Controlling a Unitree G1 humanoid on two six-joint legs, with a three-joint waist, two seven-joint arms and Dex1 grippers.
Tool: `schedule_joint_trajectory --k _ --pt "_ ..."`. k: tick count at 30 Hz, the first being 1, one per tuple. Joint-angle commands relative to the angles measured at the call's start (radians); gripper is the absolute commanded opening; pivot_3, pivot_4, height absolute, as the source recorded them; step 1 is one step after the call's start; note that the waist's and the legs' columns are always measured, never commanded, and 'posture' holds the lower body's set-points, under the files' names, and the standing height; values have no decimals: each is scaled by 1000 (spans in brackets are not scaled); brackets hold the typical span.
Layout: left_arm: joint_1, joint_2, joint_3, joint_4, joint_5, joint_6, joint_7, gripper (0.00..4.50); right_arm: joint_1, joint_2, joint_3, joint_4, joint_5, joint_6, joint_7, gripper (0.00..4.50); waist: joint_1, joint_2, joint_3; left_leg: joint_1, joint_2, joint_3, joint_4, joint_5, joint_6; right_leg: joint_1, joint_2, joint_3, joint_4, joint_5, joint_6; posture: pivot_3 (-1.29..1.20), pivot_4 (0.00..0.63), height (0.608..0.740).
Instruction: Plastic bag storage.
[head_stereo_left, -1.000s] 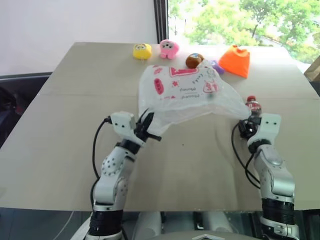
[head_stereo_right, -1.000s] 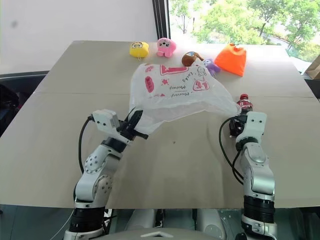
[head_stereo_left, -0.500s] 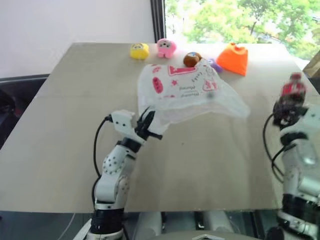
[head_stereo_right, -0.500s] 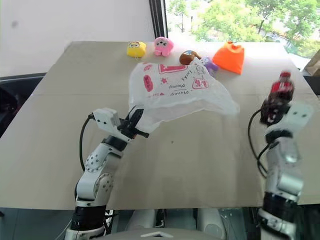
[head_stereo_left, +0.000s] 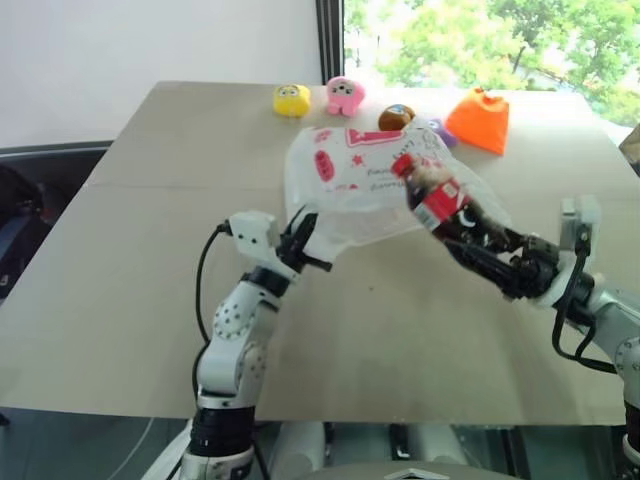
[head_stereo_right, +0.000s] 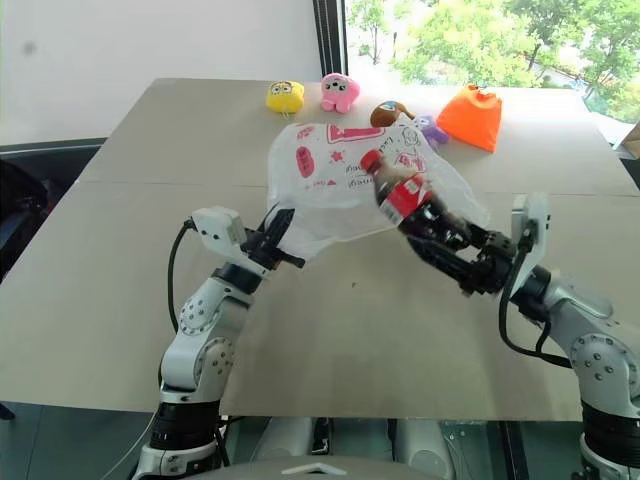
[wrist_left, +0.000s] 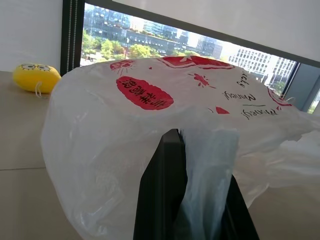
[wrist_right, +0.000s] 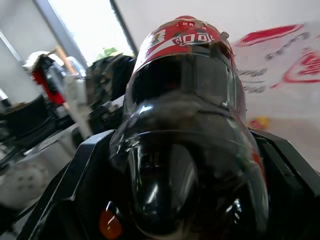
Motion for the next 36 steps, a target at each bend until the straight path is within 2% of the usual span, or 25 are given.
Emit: schedule_joint_trajectory --k 1,7,13,17,22,24,25,27,29,31,34,36 --pt "-7 -7 -7 -29 7 -10 13 0 -5 -41 71 23 -57 -19 91 3179 1 0 0 0 0 0 0 0 0 0 0 0 0 0 0 0 150 740" --pt "-8 -12 -12 -40 7 -2 25 0 -94 -48 227 174 -262 -85 132 3179 2 0 0 0 1 0 3 0 0 0 2 0 2 0 0 0 150 740" --pt "-8 -7 -11 -44 7 -1 25 0 -307 141 285 454 -491 -275 -6 3179 -3 -1 0 0 2 0 5 0 -1 0 3 1 3 1 1 0 150 740" --pt "-8 -11 -18 -38 12 -5 24 0 -442 250 296 655 -589 -372 -64 3179 5 -1 0 -1 2 4 5 3 -5 0 2 0 2 1 1 0 150 740" --pt "-18 -9 -37 -29 21 -5 14 0 -677 421 232 1024 -722 -593 -313 3179 -2 -1 1 -2 2 6 5 3 -5 -1 2 0 3 1 1 0 150 740" --pt "-22 -7 -34 -25 22 -6 16 0 -739 463 199 1129 -735 -639 -380 4200 -6 0 1 -2 2 6 4 3 -5 -1 2 0 3 1 1 0 150 740" --pt "-24 -6 -32 -24 21 -5 18 0 -760 478 191 1166 -742 -659 -400 4452 -6 0 1 -2 2 6 4 3 -5 -1 2 0 3 1 1 0 150 740" --pt "-26 -5 -28 -25 23 -4 20 0 -786 499 181 1222 -777 -707 -474 4452 -7 0 1 -2 2 7 3 3 -5 -1 1 0 2 1 1 0 150 740" --pt "-25 -5 -25 -26 25 -4 22 0 -778 505 184 1219 -797 -720 -493 4452 -9 0 1 -2 2 7 3 3 -5 -1 0 -1 2 1 1 0 150 740" --pt "-22 -5 -22 -27 25 -4 23 0 -740 502 200 1161 -786 -694 -432 4452 -11 0 1 -2 2 8 3 3 -5 -1 0 0 2 1 1 0 150 740" --pt "-17 -4 -18 -30 24 -3 23 0 -604 452 262 937 -749 -602 -265 4452 -14 0 1 -2 2 7 3 3 -5 -1 0 -1 2 1 1 0 150 740" --pt "-13 -5 -19 -29 25 -2 23 0 -435 352 334 669 -685 -511 -91 4452 -12 0 1 -2 2 7 3 3 -5 -1 -1 -1 2 1 1 0 150 740"
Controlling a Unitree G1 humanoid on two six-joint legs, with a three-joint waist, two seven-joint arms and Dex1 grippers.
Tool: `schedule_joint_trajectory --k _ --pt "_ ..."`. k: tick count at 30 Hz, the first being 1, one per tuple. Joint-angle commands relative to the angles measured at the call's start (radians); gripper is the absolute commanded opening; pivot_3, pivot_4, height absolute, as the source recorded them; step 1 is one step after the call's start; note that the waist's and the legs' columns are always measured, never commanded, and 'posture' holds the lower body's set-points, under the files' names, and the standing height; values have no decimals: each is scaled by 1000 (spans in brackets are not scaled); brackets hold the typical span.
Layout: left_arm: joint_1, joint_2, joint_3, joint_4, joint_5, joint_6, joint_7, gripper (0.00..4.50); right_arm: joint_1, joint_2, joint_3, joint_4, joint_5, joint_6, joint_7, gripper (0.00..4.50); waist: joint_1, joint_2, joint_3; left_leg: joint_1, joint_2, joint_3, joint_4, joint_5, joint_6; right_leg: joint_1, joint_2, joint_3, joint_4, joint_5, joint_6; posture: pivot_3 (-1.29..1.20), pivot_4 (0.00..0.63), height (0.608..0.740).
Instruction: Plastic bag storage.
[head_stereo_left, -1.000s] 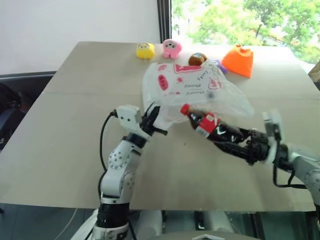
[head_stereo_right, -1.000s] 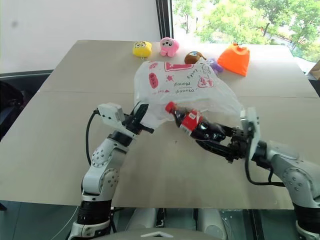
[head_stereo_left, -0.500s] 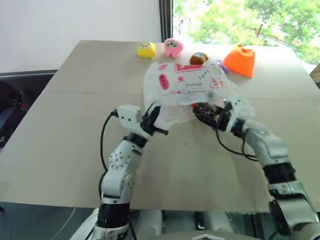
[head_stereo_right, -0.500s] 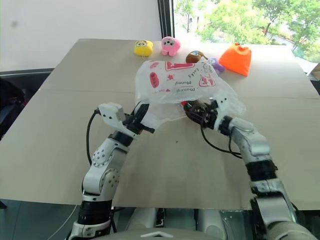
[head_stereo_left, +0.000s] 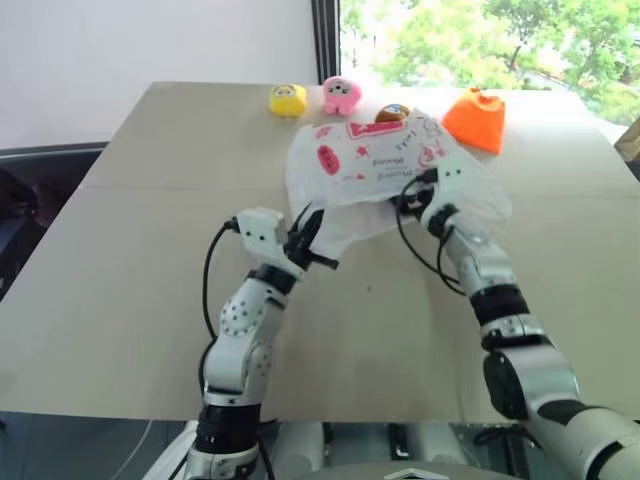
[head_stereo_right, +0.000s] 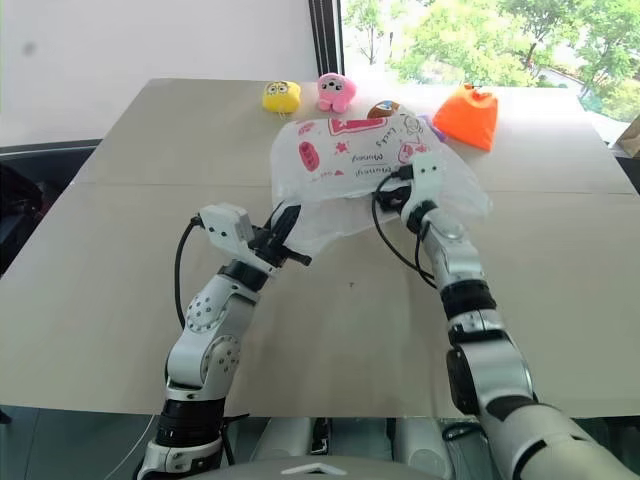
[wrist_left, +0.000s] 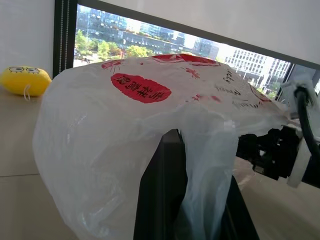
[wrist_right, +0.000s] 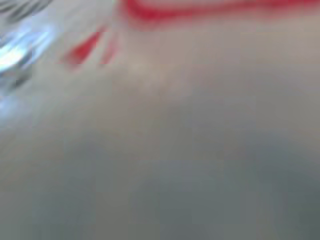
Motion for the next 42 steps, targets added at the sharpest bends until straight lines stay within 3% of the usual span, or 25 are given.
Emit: schedule_joint_trajectory --k 1,3,6,10,15,21,30,34,39,41,42 --pt "0 2 -1 -24 3 -9 3 0 252 -170 105 -494 122 154 289 4452 6 0 0 0 0 -1 0 0 0 0 0 -1 -1 0 0 0 150 740" --pt "3 3 0 -24 4 -8 1 0 367 -237 112 -667 162 189 332 4452 12 0 0 -1 0 -3 -1 0 0 0 -1 -1 -2 0 1 0 150 740" --pt "5 9 2 -25 6 -5 -3 0 465 -273 66 -775 105 144 259 4452 -8 0 0 2 0 -4 -1 0 0 0 0 3 0 0 1 0 150 740" --pt "8 23 7 -19 10 -6 -9 0 615 -315 -115 -804 5 45 114 4452 1 -1 -1 4 -1 -4 0 -2 4 3 2 2 1 0 1 0 150 740" --pt "5 42 7 -3 7 -8 -30 0 580 -310 -176 -714 -84 -74 10 4452 -8 -1 -1 4 -1 -2 4 0 0 4 2 4 0 0 1 0 150 740" --pt "-2 69 -10 20 30 -26 -62 0 475 -293 -114 -559 -149 -90 -11 4452 -5 0 -1 5 0 -1 3 0 0 4 5 4 1 0 1 0 150 740" --pt "-2 65 -7 26 57 -44 -47 0 362 -285 -148 -385 -190 -88 -134 4452 -1 0 -1 3 -1 0 3 0 0 3 2 4 -1 0 1 0 150 740" --pt "3 61 6 31 62 -53 -35 0 369 -288 -150 -388 -182 -91 -126 3295 -4 0 -1 3 -1 0 2 0 0 3 2 4 -1 0 1 0 150 740" --pt "-6 78 7 42 72 -70 -54 0 369 -286 -147 -398 -177 -83 -129 911 -4 0 -1 3 -1 0 2 0 0 3 2 4 0 0 1 0 150 740" --pt "-6 74 20 45 59 -76 -53 545 368 -284 -146 -401 -176 -77 -131 16 -4 0 -1 3 -1 0 2 0 0 3 2 4 0 0 1 0 150 740" --pt "-3 71 25 40 38 -73 -61 794 368 -283 -146 -405 -174 -73 -131 0 -4 0 -1 3 -1 0 2 0 0 3 2 4 0 0 1 0 150 740"
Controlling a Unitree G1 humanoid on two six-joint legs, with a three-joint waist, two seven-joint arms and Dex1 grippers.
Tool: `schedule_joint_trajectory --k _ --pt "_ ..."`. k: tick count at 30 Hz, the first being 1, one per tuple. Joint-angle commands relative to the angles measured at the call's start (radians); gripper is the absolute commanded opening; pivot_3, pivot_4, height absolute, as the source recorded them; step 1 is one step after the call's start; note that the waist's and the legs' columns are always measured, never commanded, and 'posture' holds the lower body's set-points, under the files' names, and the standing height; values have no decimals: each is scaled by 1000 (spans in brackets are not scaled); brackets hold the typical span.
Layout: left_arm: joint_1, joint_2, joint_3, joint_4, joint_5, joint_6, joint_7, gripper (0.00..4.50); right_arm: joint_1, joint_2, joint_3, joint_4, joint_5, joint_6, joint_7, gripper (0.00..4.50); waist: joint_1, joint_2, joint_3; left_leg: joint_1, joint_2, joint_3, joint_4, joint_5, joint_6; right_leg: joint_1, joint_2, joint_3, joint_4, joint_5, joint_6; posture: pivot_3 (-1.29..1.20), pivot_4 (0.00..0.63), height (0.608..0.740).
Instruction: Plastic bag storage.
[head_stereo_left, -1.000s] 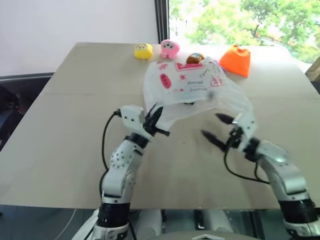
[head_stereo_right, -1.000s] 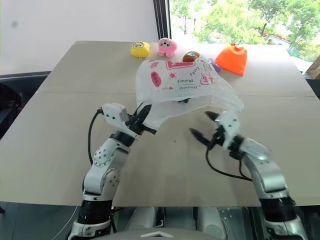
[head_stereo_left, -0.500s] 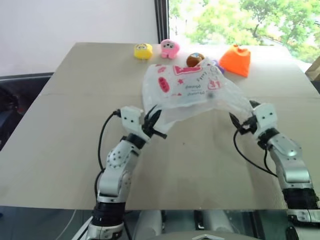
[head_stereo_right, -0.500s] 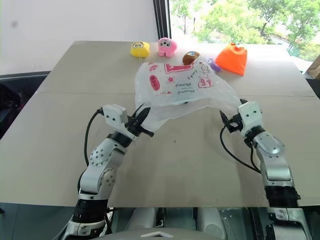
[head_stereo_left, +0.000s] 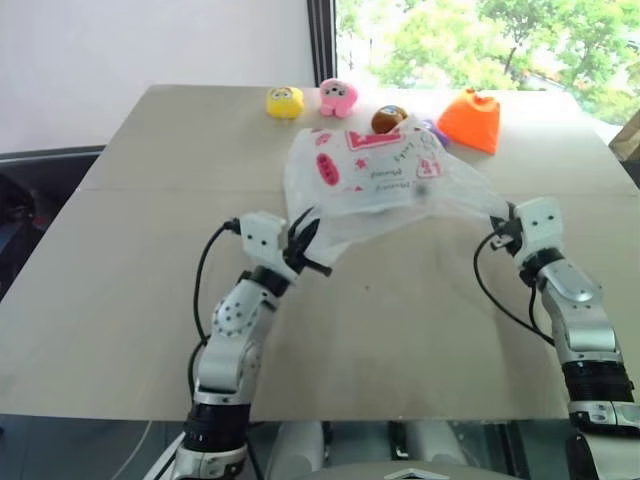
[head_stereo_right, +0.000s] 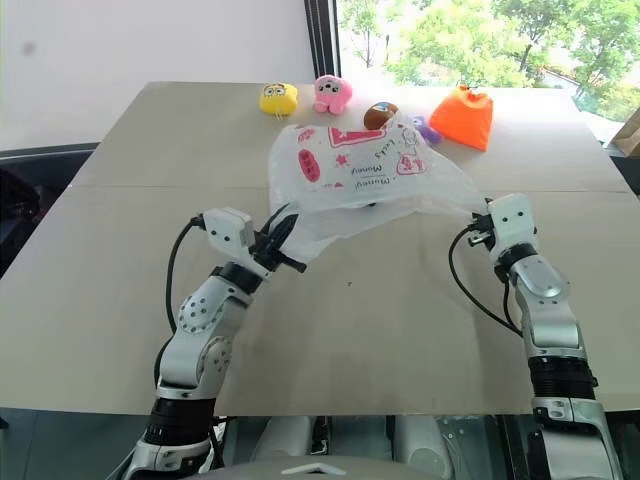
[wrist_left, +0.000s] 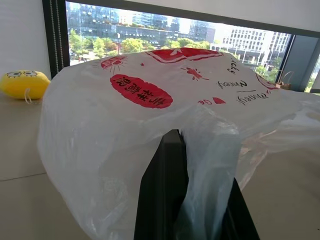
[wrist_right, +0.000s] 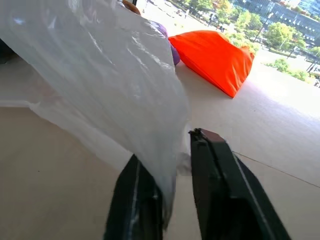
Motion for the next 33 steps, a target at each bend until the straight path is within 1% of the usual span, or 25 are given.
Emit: schedule_joint_trajectory --k 1,2,3,4,5,7,9,11,14,20,25,33 --pt "-3 0 22 -20 -30 -27 -18 1202 -8 0 -20 -43 14 9 -8 0 0 0 0 0 0 0 0 0 0 0 0 0 0 0 0 0 150 740" --pt "1 5 19 -26 -22 -36 -20 1688 -8 1 -19 -47 15 14 -8 0 0 0 0 0 0 0 0 0 0 0 0 0 0 0 0 0 150 740" --pt "5 8 18 -30 -10 -45 -17 2002 -7 2 -18 -49 15 17 -8 0 0 0 0 0 0 0 0 0 0 0 0 0 0 0 0 0 150 740" --pt "11 14 16 -35 15 -58 -6 2643 -7 4 -17 -52 15 20 -8 0 0 0 0 0 0 0 0 0 0 0 0 0 0 0 0 0 150 740" --pt "30 26 11 -53 40 -72 -1 2826 -4 4 -16 -55 14 22 -7 0 0 0 0 0 0 0 0 0 0 0 0 0 0 0 0 0 150 740" --pt "71 46 1 -95 70 -86 -2 3879 0 6 -14 -60 13 25 -5 0 -2 0 0 0 0 0 -1 0 0 -1 0 1 0 0 0 0 150 740" --pt "114 52 -6 -135 68 -80 -5 4471 5 6 -14 -66 13 28 -3 0 -1 0 0 0 0 1 -1 0 0 -1 0 1 0 0 0 0 150 740" --pt "164 53 -18 -158 105 -84 17 4471 7 10 -11 -67 14 31 -3 0 -1 0 0 0 0 1 -1 0 0 -1 0 1 0 0 0 0 150 740" --pt "187 35 -38 -161 167 -73 67 4471 10 17 -3 -73 13 36 -1 0 1 0 0 0 0 1 -1 0 0 -1 -1 1 0 0 0 0 150 740" --pt "199 4 -89 -162 208 -46 101 4471 11 19 -1 -79 10 43 5 0 0 0 0 0 0 1 -1 0 0 -1 0 1 0 0 0 0 150 740" --pt "245 2 -119 -202 263 -52 130 4471 14 17 -2 -76 7 38 7 0 -1 0 0 0 0 1 -1 0 0 -1 0 1 0 0 0 0 150 740" --pt "335 -43 -101 -265 271 37 203 4471 21 15 -2 -80 10 42 13 0 -1 0 0 0 0 0 -1 -2 4 -1 -1 1 0 0 0 0 150 740"
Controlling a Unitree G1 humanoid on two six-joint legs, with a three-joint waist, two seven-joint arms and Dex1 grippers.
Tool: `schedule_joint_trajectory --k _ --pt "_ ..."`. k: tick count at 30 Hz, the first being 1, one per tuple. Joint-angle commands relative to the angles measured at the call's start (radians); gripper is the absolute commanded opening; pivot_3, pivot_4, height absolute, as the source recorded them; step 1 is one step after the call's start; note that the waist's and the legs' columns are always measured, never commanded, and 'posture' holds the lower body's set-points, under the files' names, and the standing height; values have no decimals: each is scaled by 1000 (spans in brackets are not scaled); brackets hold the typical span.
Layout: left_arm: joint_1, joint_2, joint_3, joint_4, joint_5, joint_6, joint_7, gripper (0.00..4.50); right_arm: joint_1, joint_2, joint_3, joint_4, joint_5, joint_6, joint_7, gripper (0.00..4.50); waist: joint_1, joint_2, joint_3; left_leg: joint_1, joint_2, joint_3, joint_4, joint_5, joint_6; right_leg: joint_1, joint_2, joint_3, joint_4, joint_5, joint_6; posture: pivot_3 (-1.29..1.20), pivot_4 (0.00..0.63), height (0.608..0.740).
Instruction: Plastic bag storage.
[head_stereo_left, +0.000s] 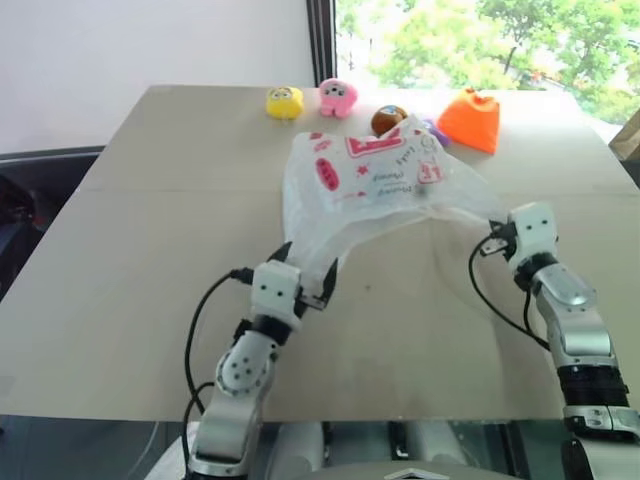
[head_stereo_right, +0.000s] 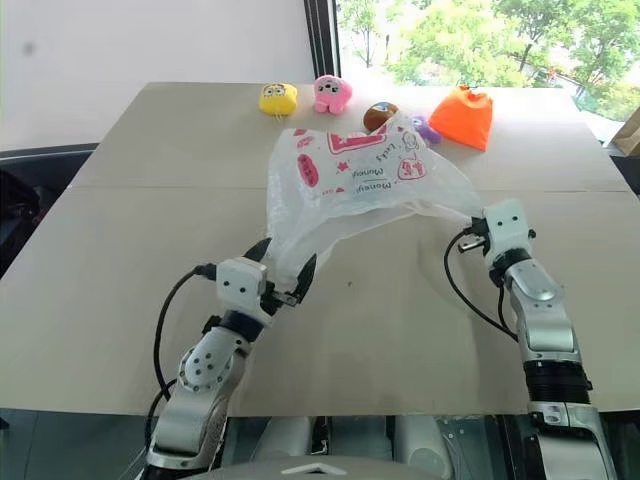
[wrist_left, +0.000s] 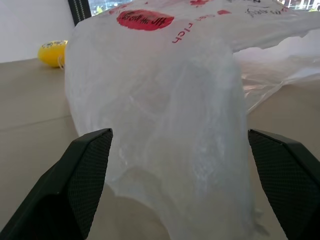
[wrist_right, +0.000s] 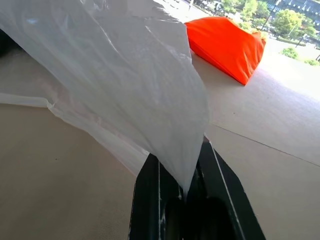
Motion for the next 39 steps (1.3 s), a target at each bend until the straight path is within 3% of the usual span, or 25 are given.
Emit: schedule_joint_trajectory --k 1,13,23,28,34,39 --pt "18 -18 26 -53 5 30 44 4471 0 -12 -7 -51 7 -5 10 0 0 0 0 0 0 0 0 0 0 0 0 0 0 0 0 0 150 740" --pt "-56 -29 10 32 -55 107 -21 4471 0 -12 -9 -56 2 -2 15 0 0 0 0 0 0 0 0 0 0 0 0 0 0 0 0 0 150 740" --pt "-42 -17 25 17 -90 116 -44 108 -14 -13 -18 -89 24 8 29 0 0 0 0 0 0 0 0 0 0 0 0 0 0 0 0 0 150 740" --pt "-166 28 139 11 -153 128 -54 108 -94 -36 -31 -159 165 133 137 0 -1 0 0 0 0 -1 0 0 0 -1 1 0 1 0 0 0 150 740" --pt "-592 163 368 143 -363 277 -86 108 -354 -60 -83 -131 339 323 178 0 -1 0 1 0 0 -4 4 0 0 0 1 -1 6 0 0 0 150 740" --pt "-940 324 376 443 -367 290 -190 108 -620 -60 -167 86 393 329 131 0 1 0 2 -3 0 -2 3 3 -4 -2 1 -3 3 0 0 0 150 740"
